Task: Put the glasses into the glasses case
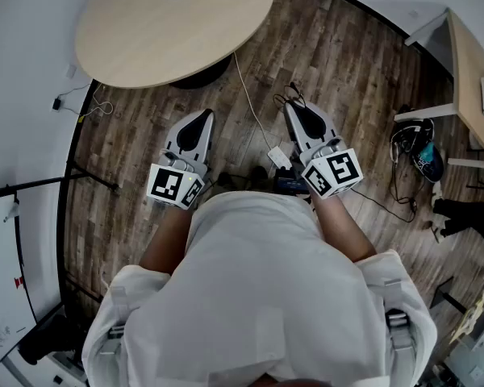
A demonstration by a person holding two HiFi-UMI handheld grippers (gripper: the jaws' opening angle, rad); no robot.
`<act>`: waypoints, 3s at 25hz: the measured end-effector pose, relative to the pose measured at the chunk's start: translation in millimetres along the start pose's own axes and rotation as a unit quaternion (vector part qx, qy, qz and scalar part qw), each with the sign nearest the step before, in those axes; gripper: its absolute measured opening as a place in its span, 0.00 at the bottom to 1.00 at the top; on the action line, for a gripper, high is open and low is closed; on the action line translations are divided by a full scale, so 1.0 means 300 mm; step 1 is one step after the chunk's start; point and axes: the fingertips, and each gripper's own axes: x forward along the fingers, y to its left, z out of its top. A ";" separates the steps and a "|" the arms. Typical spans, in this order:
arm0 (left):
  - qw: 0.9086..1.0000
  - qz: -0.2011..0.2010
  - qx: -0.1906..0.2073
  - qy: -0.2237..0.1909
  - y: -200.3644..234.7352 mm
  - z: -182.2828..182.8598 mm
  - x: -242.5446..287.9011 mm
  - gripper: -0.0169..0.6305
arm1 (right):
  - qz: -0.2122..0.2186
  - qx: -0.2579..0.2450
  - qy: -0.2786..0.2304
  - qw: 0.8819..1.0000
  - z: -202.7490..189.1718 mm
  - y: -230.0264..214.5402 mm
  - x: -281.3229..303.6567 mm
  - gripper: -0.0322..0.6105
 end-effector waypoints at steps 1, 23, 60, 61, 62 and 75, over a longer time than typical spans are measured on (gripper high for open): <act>1.000 -0.003 -0.002 0.001 -0.006 0.000 0.010 0.05 | 0.000 0.000 0.000 1.000 0.004 -0.010 -0.001 0.13; 0.999 -0.040 -0.021 0.024 -0.157 -0.041 0.265 0.05 | -0.030 0.024 -0.014 0.999 0.077 -0.323 -0.156 0.13; 0.997 0.016 -0.071 0.022 0.529 -0.103 1.000 0.05 | -0.007 0.014 0.055 0.998 0.102 -0.942 0.667 0.13; 0.997 0.020 -0.075 0.020 0.566 -0.103 1.021 0.05 | -0.003 0.011 0.061 0.998 0.102 -0.951 0.706 0.13; 0.996 0.023 -0.080 0.017 0.598 -0.103 1.041 0.05 | 0.001 0.006 0.068 0.998 0.104 -0.961 0.743 0.13; 0.993 0.062 -0.097 -0.024 0.893 -0.112 1.122 0.05 | 0.072 -0.026 0.110 0.991 0.093 -0.950 1.137 0.13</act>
